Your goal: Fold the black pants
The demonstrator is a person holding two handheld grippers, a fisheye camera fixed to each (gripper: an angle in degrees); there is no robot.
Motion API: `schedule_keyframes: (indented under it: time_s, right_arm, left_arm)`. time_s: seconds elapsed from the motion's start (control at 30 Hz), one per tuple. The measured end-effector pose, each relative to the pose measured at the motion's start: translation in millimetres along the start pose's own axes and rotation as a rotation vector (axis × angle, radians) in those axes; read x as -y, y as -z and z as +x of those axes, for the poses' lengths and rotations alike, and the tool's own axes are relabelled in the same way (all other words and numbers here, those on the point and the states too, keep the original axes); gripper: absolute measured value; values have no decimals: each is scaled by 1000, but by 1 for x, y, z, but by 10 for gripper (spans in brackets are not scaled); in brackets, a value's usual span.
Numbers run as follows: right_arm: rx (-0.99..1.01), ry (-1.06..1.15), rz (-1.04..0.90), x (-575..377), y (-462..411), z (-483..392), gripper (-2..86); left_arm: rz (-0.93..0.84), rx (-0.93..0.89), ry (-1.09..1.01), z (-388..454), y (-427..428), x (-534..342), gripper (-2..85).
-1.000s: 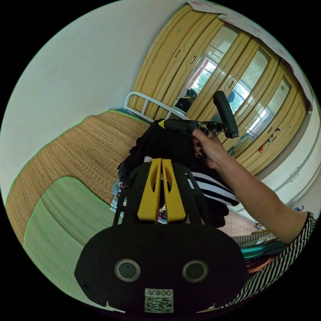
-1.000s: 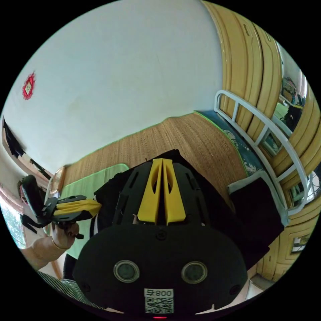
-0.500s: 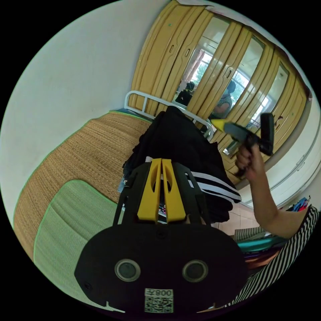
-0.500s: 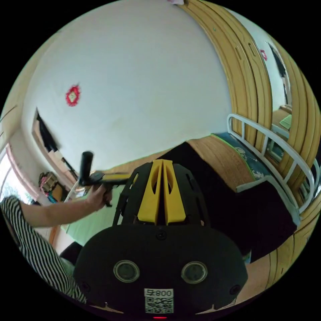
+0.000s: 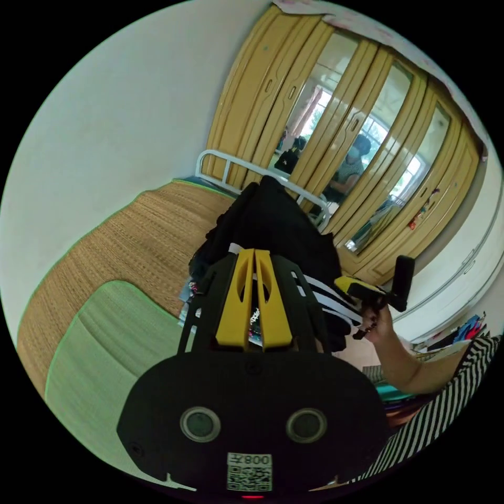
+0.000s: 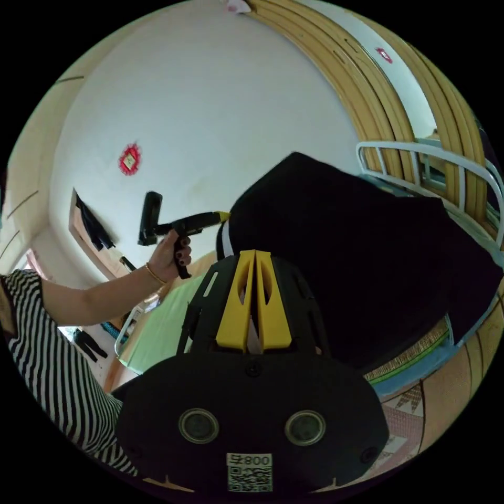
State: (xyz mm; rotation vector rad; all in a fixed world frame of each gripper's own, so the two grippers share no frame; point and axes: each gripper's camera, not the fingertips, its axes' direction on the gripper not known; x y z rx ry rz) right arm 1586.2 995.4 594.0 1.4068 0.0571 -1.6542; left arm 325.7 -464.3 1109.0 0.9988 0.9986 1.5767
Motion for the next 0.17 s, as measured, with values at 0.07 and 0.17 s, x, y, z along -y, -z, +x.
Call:
schedule_keyframes:
  time_s: [0.07, 0.17]
  right_arm:
    - [-16, -4, 121, -4, 35, 9, 3]
    - [-189, -101, 303, -15, 90, 44, 7]
  left_arm:
    - [33, -1, 31, -8, 24, -22, 1]
    - [-26, 19, 106, -30, 39, -65, 1]
